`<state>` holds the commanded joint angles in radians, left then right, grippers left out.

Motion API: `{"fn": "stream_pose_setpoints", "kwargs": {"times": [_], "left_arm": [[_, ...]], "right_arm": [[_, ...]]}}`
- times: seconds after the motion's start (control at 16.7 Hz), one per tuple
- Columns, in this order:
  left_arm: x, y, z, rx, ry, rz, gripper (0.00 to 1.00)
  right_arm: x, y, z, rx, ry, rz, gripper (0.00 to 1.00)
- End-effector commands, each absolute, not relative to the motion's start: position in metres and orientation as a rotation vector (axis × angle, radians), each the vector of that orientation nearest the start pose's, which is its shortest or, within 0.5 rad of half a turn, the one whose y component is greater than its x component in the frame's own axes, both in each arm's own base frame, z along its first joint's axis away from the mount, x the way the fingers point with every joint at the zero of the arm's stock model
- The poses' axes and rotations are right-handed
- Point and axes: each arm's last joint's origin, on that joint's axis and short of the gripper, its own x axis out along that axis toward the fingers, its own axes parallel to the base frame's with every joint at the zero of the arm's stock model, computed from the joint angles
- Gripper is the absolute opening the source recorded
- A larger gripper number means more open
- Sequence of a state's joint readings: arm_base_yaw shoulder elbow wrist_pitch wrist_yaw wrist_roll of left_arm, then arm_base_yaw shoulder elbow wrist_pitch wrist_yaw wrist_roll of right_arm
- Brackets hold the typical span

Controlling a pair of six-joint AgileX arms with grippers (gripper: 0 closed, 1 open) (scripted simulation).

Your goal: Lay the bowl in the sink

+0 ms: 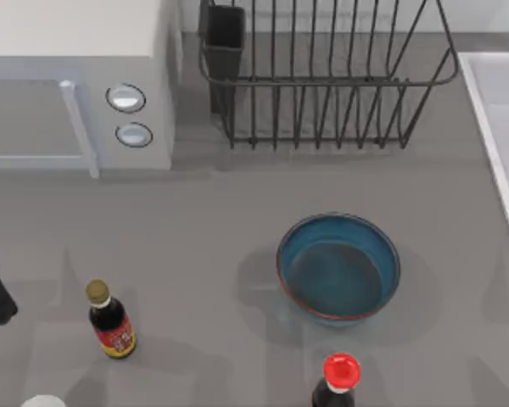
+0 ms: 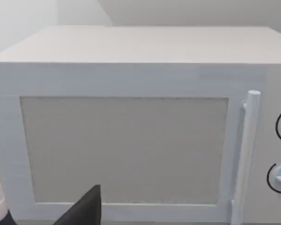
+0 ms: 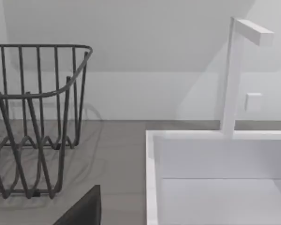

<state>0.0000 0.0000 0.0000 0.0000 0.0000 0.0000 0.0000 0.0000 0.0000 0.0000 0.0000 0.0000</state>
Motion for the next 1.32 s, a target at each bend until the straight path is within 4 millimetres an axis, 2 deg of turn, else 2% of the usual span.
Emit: {"fn": "stream_pose_setpoints", "kwargs": {"times": [0.18,0.3,0.6,0.78,0.9,1.14,1.32], "left_arm": [[0.106,-0.001,0.16,0.0,0.0,0.0,1.0],[0.106,-0.001,0.16,0.0,0.0,0.0,1.0],[0.106,-0.001,0.16,0.0,0.0,0.0,1.0],[0.106,-0.001,0.16,0.0,0.0,0.0,1.0],[0.106,-0.001,0.16,0.0,0.0,0.0,1.0],[0.106,-0.001,0.16,0.0,0.0,0.0,1.0],[0.106,-0.001,0.16,0.0,0.0,0.0,1.0]], "right_arm": [[0.106,0.0,0.162,0.007,0.009,0.011,1.0],[0.106,0.005,0.17,0.039,0.054,0.062,1.0],[0.118,0.029,0.219,0.156,0.321,0.241,1.0],[0.144,0.056,0.248,0.188,0.592,0.306,1.0],[0.167,0.079,0.259,0.178,0.792,0.312,1.0],[0.213,0.126,0.263,0.109,1.14,0.247,1.0],[0.247,0.154,0.254,0.049,1.337,0.161,1.0]]}}
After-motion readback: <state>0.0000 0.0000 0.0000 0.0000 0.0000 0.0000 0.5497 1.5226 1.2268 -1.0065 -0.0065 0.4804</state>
